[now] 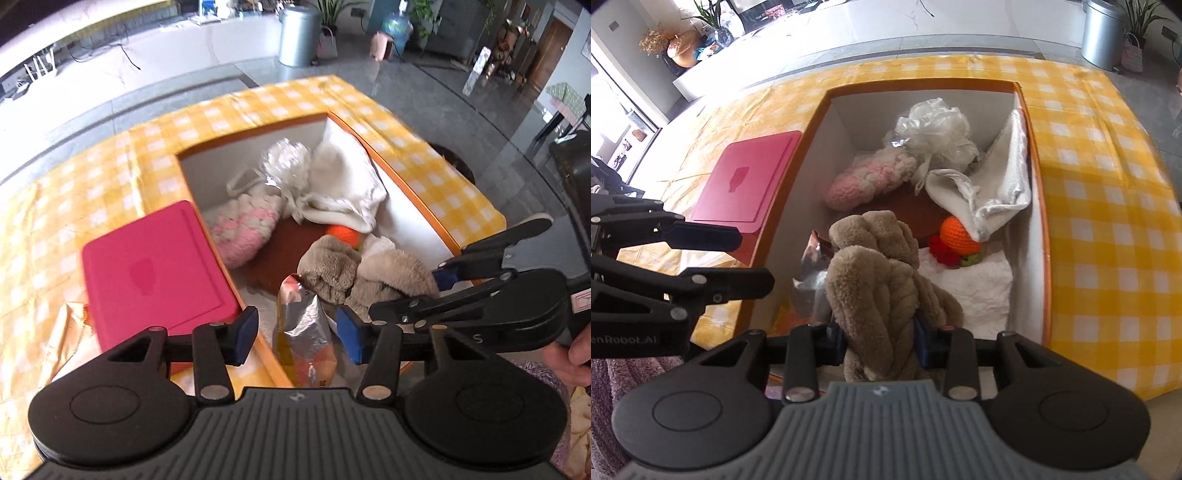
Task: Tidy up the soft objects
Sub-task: 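Open both tools to release the snack bag and plush toy into the box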
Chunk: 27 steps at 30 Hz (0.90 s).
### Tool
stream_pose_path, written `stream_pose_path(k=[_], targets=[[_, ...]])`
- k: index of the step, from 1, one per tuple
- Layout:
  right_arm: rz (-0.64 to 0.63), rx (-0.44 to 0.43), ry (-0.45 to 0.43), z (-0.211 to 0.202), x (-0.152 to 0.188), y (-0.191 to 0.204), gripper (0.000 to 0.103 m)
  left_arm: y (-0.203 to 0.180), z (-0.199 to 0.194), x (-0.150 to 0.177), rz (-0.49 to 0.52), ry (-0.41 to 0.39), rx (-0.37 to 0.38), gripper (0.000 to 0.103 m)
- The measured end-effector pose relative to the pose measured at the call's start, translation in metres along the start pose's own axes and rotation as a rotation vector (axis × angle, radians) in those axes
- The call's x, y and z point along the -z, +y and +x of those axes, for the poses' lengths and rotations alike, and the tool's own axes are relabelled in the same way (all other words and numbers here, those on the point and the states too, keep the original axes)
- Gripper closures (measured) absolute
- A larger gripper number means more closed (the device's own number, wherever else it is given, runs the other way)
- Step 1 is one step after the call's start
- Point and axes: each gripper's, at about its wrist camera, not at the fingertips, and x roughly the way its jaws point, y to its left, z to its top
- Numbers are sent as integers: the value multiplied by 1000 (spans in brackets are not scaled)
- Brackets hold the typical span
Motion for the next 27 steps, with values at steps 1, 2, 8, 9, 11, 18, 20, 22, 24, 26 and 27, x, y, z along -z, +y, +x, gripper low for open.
stream_pose_path(k=[1, 2, 8, 9, 11, 18, 20, 22, 24, 26, 27], targets=[[-7, 4, 1, 3, -2, 6, 69, 3, -4, 2, -6, -9, -4, 45], [-15, 10, 3, 6, -3, 11, 69, 7, -7, 4, -12, -11, -8, 45], [11, 68, 76, 41, -6, 28, 69, 29, -15, 18, -45, -11, -17, 46], [18, 85, 90, 46, -5, 29, 69, 32, -16, 20, -48, -11, -16, 46], [26, 99, 110, 51, -6, 30, 69, 38, -17, 24, -57, -12, -12, 46], [18, 147, 155, 64, -4, 32, 69, 52, -22, 35, -75, -16, 7, 46], [1, 165, 151, 64, -4, 36, 67, 54, -23, 38, -75, -11, 5, 46], [-21, 189, 143, 61, -4, 42, 61, 55, -23, 43, -68, 0, 4, 46], [-32, 207, 140, 58, -4, 46, 55, 56, -25, 49, -66, 5, 2, 46], [-30, 220, 140, 54, -4, 50, 46, 58, -30, 54, -70, 3, 2, 46], [-29, 224, 137, 51, -3, 52, 42, 60, -33, 56, -72, 0, 1, 46]])
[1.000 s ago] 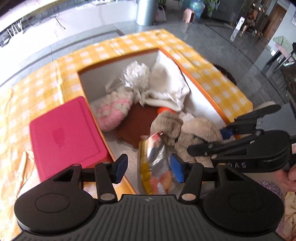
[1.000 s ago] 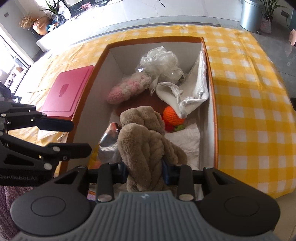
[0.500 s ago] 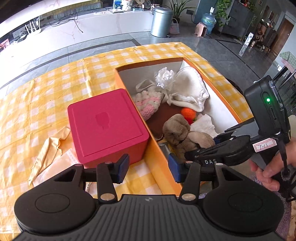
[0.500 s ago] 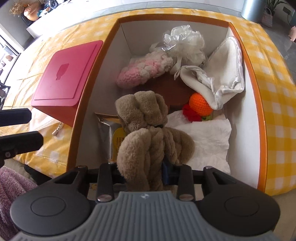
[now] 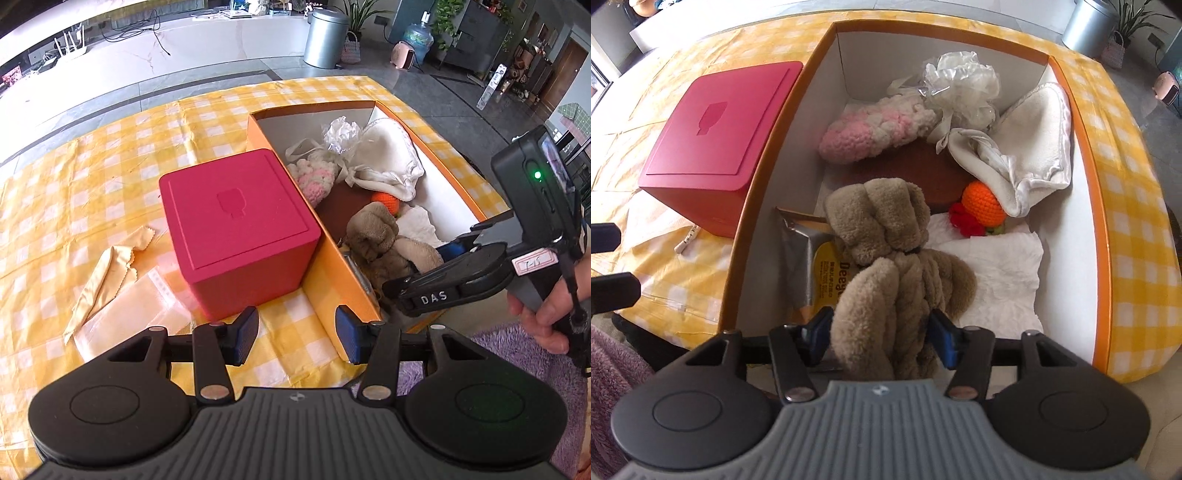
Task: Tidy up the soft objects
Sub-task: 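Open both tools to release the snack bag and plush toy into the box, then move both tools back toward the yellow cloth and clear plastic bag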
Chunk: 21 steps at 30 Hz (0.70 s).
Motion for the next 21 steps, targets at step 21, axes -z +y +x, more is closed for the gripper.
stream_pose_path(k=[21], targets=[[-145, 9, -407, -104, 44, 100, 32, 61, -92, 83, -73, -244, -70, 46]])
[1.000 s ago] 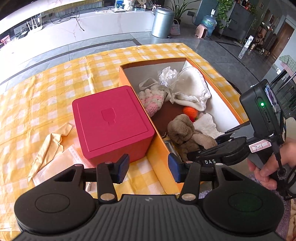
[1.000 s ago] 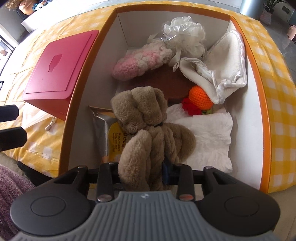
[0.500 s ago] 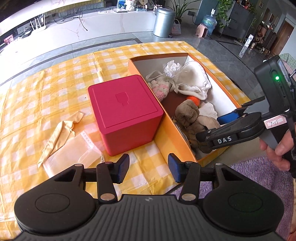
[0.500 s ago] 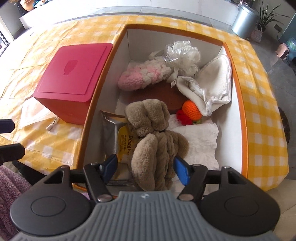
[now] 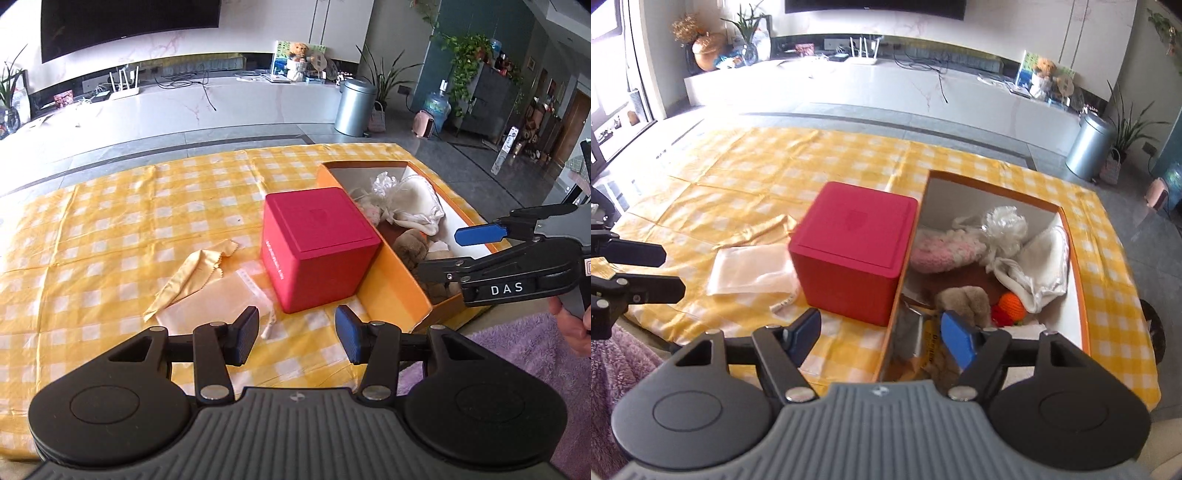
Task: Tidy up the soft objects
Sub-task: 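Move both tools back toward the yellow cloth and clear plastic bag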
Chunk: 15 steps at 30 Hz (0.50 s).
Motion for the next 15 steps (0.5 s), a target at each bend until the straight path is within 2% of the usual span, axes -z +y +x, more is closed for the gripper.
stream_pose_path(k=[5, 10, 15], targets=[[-9, -56, -45, 7, 8, 38, 32, 29, -9, 19, 5, -8, -42, 46], [28, -123, -44, 26, 18, 69, 32, 47, -8, 31, 70, -8, -70, 46], [84, -153, -4, 55, 28, 90, 30, 68, 7, 37, 89, 37, -83, 46]])
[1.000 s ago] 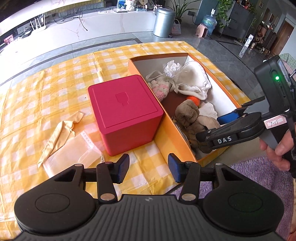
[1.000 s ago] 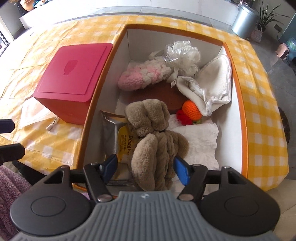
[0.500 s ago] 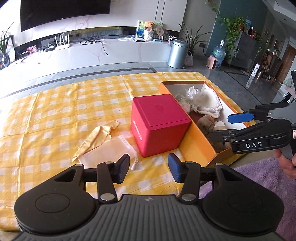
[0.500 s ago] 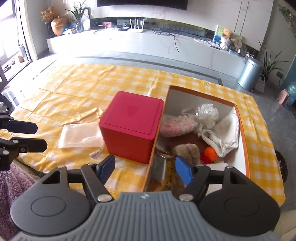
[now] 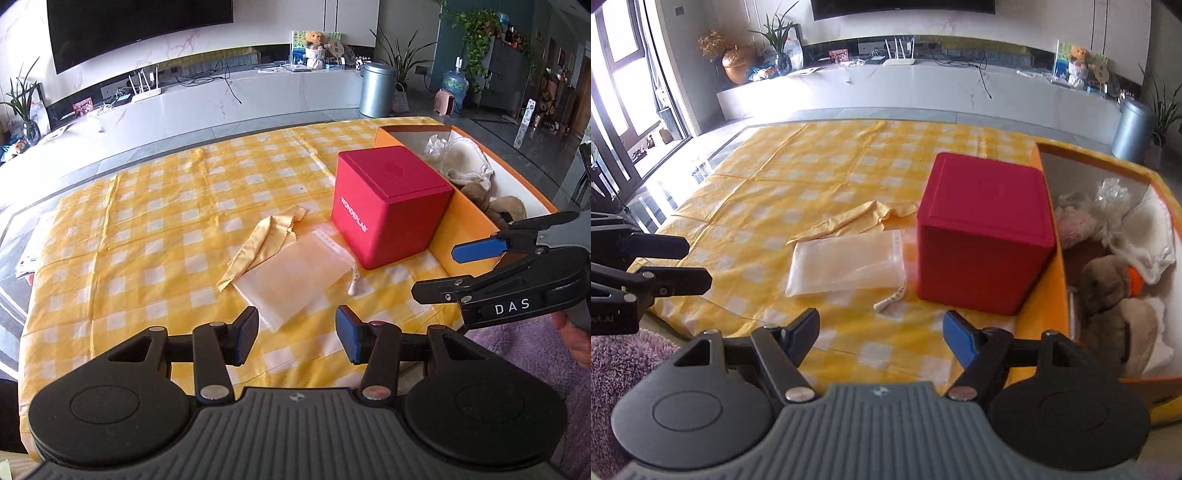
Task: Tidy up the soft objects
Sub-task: 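Move both tools back toward the yellow cloth and clear plastic bag, then grasp the clear plastic bag with the right tool while the left tool grasps the yellow cloth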
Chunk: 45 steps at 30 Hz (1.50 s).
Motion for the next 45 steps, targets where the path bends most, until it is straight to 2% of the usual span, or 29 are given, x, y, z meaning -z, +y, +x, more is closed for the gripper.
stream_pose_path(k=[2, 9, 17, 23, 31, 33, 37, 41, 44, 45], targets=[[37, -26, 28, 12, 2, 3, 28, 8, 9, 3, 3, 20, 10, 45], [149, -22, 57, 51, -5, 11, 8, 39, 45, 3, 12, 83, -19, 45], [261, -1, 80, 112, -19, 22, 7, 74, 92, 0, -33, 121, 0, 46], [350, 33, 84, 142, -28, 21, 7, 86, 120, -4, 12, 135, 27, 47], [323, 53, 79, 169, -41, 41, 5, 89, 146, -6, 47, 136, 105, 57], [309, 55, 73, 173, -43, 46, 4, 88, 151, -6, 49, 146, 122, 66], [261, 94, 62, 179, -46, 53, 4, 79, 158, -1, 62, 159, 171, 73], [205, 136, 44, 183, -47, 62, 13, 71, 157, 1, 78, 152, 211, 75], [128, 181, 27, 185, -46, 69, 32, 66, 156, 2, 95, 161, 233, 77], [108, 189, 20, 184, -45, 69, 44, 66, 155, 2, 100, 162, 226, 77]])
